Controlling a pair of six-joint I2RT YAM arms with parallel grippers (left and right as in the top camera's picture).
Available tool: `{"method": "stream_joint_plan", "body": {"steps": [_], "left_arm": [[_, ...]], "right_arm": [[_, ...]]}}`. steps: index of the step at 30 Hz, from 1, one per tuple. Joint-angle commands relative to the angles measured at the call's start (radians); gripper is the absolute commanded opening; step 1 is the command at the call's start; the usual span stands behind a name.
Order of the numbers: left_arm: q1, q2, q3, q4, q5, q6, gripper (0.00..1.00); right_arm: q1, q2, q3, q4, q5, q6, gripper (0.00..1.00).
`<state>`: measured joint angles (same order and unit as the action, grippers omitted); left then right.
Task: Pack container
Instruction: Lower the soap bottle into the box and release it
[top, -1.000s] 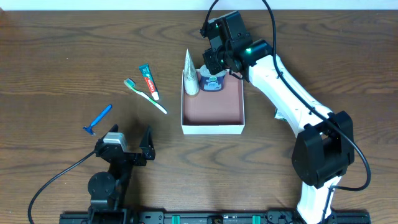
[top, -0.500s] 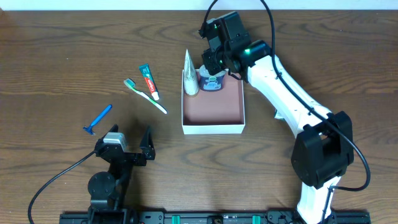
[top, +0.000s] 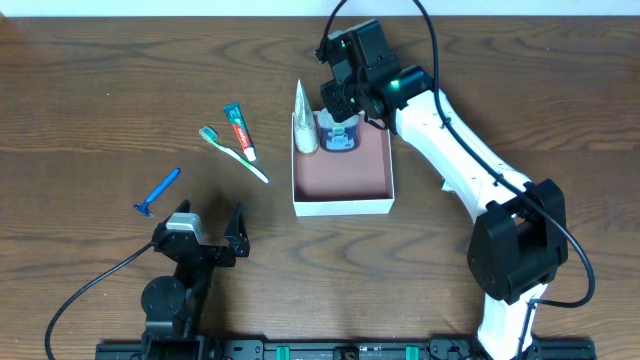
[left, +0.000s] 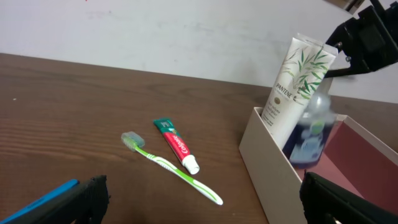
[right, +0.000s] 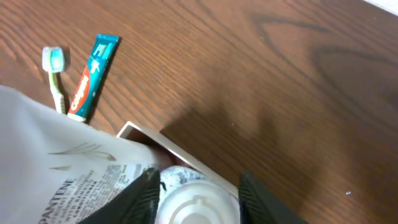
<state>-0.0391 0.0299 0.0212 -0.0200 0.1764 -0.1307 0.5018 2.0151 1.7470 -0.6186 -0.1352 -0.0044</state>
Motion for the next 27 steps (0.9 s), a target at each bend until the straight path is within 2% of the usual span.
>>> {"method": "stream_joint_plan", "body": {"steps": [1, 16, 22, 24, 26, 27], "left_arm": [[0.005, 0.0, -0.017, -0.035, 0.011, 0.002, 0.98], [0.005, 0.0, -0.017, -0.035, 0.011, 0.002, 0.98], [0.005, 0.0, -0.017, -0.035, 0.011, 0.002, 0.98], [0.005, 0.0, -0.017, -0.035, 0.011, 0.002, 0.98], [0.005, 0.0, -0.017, -0.035, 0.011, 0.002, 0.98], [0.005, 0.0, -0.017, -0.035, 0.011, 0.002, 0.98]], "right_arm": [[0.01, 0.0, 0.014, 0.005, -0.011, -0.001, 0.44], [-0.002, -0.011, 0.018, 0.027, -0.011, 0.004, 0.47], [-0.021, -0.096, 0.021, -0.004, -0.011, 0.032, 0.48], [-0.028, -0.139, 0.021, -0.026, -0.011, 0.051, 0.44], [-0.038, -0.192, 0.021, -0.072, -0.011, 0.081, 0.34], [-0.045, -0.222, 0.021, -0.106, -0.011, 0.1, 0.25]]}}
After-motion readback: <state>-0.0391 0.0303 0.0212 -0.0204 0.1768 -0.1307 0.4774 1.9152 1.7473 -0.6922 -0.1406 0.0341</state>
